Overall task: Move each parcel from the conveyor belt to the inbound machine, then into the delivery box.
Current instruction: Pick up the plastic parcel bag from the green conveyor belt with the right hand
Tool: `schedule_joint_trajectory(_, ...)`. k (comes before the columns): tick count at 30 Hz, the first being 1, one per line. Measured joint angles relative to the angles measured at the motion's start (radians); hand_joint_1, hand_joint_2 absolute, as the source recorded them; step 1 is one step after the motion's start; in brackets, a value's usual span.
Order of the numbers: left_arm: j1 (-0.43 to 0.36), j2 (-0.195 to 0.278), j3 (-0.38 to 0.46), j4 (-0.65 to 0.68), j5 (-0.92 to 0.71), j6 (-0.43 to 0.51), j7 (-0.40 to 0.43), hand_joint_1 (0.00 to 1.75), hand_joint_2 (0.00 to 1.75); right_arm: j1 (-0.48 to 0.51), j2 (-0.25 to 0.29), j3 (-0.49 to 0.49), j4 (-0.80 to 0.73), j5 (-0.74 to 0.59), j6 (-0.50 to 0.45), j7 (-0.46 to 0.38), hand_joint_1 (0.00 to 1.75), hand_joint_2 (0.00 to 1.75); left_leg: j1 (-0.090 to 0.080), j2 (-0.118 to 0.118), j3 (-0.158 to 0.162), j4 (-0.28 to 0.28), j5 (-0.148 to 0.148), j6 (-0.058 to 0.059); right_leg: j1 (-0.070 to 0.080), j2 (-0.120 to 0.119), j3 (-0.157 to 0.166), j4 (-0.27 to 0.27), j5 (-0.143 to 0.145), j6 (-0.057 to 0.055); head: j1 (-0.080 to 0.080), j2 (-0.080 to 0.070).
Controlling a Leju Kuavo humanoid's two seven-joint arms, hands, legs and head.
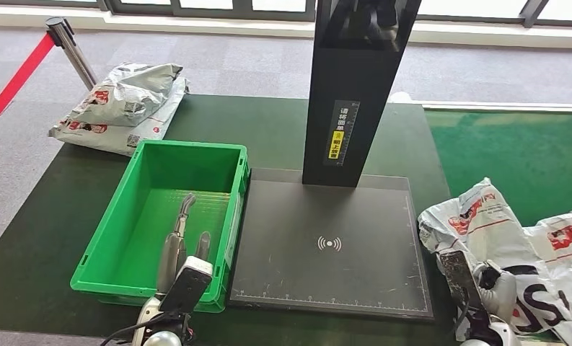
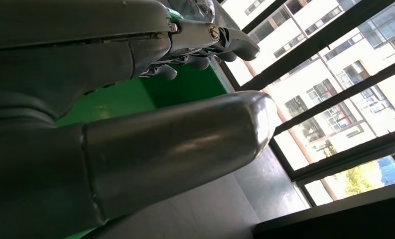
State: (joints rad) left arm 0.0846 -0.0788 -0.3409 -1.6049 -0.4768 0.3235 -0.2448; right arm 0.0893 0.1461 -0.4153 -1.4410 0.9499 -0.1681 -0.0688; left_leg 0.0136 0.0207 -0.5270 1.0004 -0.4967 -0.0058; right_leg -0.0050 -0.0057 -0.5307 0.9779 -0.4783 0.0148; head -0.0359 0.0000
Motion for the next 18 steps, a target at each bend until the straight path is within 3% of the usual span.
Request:
schedule_joint_trajectory(8, -0.001, 0.004, 0.001, -0.001, 0.006, 0.004, -0.001, 0.00, 0.00, 0.021, 0.018, 0.034, -0.107, -0.133, 0.005, -0.052, 1.75, 1.75, 0.000, -0.003, -0.002, 0.000, 0.002, -0.002, 0.000, -0.003, -0.001, 0.001, 0.000, 0.000, 0.000, 0.000)
schedule_joint_trajectory(13, -0.003, 0.006, 0.005, -0.001, 0.030, 0.007, -0.012, 0.00, 0.00, 0.007, 0.025, 0.067, -0.126, -0.386, 0.100, -0.111, 1.75, 1.75, 0.000, -0.003, -0.002, 0.000, 0.003, -0.002, 0.000, -0.003, -0.001, 0.001, 0.000, 0.000, 0.000, 0.000)
schedule_joint_trajectory(18, -0.012, 0.007, 0.005, 0.006, 0.038, 0.007, -0.021, 0.00, 0.00, -0.017, 0.029, 0.091, -0.100, -0.536, 0.145, -0.176, 1.75, 1.75, 0.000, -0.005, -0.003, 0.000, 0.004, -0.002, 0.000, -0.005, -0.001, 0.002, 0.000, 0.000, 0.000, 0.000)
